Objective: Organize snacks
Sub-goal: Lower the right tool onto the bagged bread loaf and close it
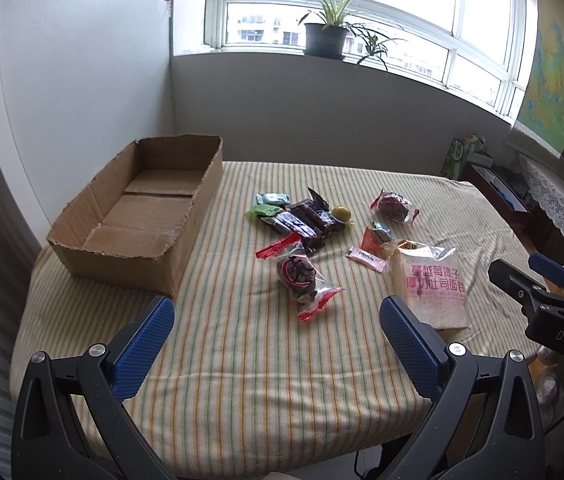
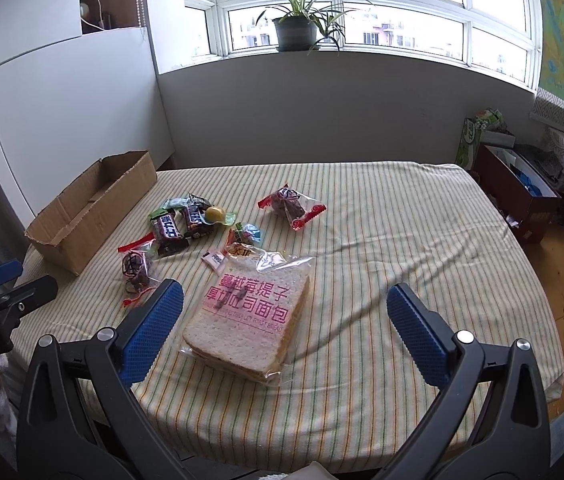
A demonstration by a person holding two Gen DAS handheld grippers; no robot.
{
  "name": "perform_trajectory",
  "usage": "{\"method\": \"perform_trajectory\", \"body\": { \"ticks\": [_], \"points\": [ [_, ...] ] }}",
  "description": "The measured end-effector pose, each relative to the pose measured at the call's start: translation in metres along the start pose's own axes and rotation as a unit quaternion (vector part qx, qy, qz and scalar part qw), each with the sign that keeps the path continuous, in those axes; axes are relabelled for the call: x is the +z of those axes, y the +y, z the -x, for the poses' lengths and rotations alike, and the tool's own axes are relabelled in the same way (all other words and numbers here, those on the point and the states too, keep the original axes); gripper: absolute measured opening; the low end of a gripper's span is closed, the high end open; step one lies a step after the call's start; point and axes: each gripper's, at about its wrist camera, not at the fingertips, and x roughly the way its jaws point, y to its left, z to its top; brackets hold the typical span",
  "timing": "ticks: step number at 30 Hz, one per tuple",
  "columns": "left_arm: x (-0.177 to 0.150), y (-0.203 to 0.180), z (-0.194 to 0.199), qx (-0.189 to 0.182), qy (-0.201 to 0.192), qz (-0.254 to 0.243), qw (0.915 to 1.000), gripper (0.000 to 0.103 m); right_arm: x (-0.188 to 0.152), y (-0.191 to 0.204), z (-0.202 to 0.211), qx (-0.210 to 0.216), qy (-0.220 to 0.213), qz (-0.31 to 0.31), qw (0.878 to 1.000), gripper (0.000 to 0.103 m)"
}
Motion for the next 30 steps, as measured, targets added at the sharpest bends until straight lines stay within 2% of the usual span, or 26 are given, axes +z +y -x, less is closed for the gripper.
{"method": "perform_trajectory", "body": {
  "ticks": [3,5,6,8,10,14,17,19,23,25,28,30],
  "points": [
    [-0.004,-0.001,-0.012,-0.024,0.018,0.010,0.9995,0.100,-0.004,-0.008,-0.009,0.017,0.018,-0.012,1.000,0.103],
    [-0.007,-0.004,-0.020,-0.037,0.031,0.011,0.9988,0.093,-0.007,-0.011,-0.015,0.028,0.031,-0.020,0.999,0.102],
    [-0.008,-0.006,-0.024,-0.048,0.032,0.013,0.9982,0.091,-0.009,-0.013,-0.018,0.034,0.036,-0.022,0.999,0.100],
    [-0.011,-0.009,-0.030,-0.063,0.053,0.013,0.9965,0.080,-0.010,-0.015,-0.025,0.048,0.053,-0.026,0.997,0.086],
    [-0.013,-0.012,-0.036,-0.078,0.075,0.014,0.9940,0.074,-0.012,-0.019,-0.031,0.067,0.068,-0.038,0.995,0.083],
    [-0.016,-0.026,-0.044,-0.109,0.095,0.003,0.9895,0.065,-0.013,-0.024,-0.044,0.100,0.091,-0.061,0.989,0.081],
    [-0.015,-0.034,-0.056,-0.145,0.121,0.008,0.9821,0.059,-0.015,-0.026,-0.055,0.124,0.113,-0.079,0.983,0.071],
    [-0.014,-0.038,-0.065,-0.172,0.132,0.019,0.9760,0.053,-0.017,-0.030,-0.064,0.142,0.126,-0.098,0.977,0.069],
    [-0.014,-0.046,-0.081,-0.218,0.156,0.041,0.9625,0.052,-0.022,-0.039,-0.079,0.161,0.145,-0.130,0.968,0.068],
    [-0.014,-0.050,-0.087,-0.228,0.167,0.043,0.9583,0.052,-0.024,-0.044,-0.086,0.171,0.154,-0.147,0.962,0.067],
    [-0.017,-0.055,-0.095,-0.228,0.180,0.040,0.9560,0.038,-0.025,-0.047,-0.091,0.182,0.158,-0.160,0.957,0.065],
    [-0.018,-0.057,-0.098,-0.238,0.184,0.044,0.9527,0.037,-0.025,-0.046,-0.092,0.185,0.159,-0.156,0.957,0.064]
  ]
}}
